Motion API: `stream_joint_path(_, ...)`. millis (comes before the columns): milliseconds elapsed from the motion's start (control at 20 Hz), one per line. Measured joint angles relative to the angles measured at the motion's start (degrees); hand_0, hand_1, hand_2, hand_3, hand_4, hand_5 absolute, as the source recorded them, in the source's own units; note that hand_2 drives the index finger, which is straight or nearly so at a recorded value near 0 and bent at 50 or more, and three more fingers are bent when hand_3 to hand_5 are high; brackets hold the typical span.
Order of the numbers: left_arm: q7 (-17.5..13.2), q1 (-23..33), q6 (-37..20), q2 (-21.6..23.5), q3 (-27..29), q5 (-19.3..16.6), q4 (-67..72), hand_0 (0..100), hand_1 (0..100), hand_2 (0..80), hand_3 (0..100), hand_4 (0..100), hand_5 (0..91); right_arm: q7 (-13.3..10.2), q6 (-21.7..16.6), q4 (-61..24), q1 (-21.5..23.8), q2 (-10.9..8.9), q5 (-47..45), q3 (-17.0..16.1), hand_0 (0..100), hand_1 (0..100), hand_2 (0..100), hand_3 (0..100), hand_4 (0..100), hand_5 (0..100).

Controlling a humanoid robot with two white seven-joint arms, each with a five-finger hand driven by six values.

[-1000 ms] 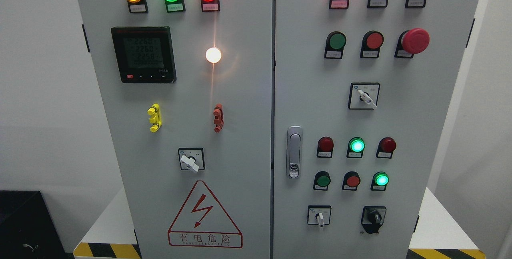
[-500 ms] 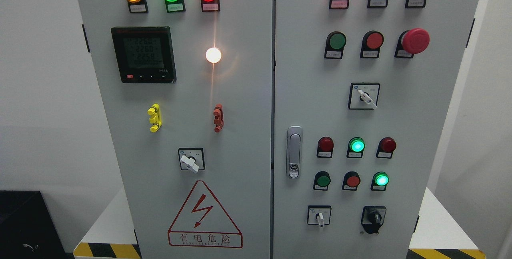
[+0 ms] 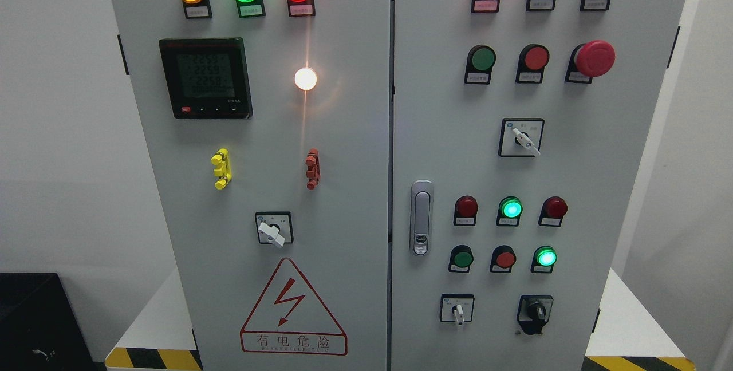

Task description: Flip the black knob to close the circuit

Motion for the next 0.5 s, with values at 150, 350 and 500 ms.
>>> stream_joint_path(150, 0.0, 0.0, 0.0, 0.0, 0.0, 0.0, 0.0, 12, 56, 0.0, 0, 0, 0.0, -3.4, -0.1, -3.5, 0.1, 0.05, 0.3, 0.7, 0, 5, 31, 49, 45, 36)
stream_joint_path(350, 0.0, 0.0, 0.0, 0.0, 0.0, 0.0, 0.0, 12, 56, 0.0, 0, 0, 0.0, -9.3, -3.2, -7.7, 0.2, 0.06, 2.4, 2.6, 0, 5, 45, 66, 57, 48)
stream_joint_path(500, 0.0, 0.0, 0.0, 0.0, 0.0, 0.0, 0.0, 12, 56, 0.0, 0, 0, 0.0, -14.4, -6.3, -10.4, 0.1, 0.06, 6.1, 3.8, 0, 5, 52, 73, 62, 57)
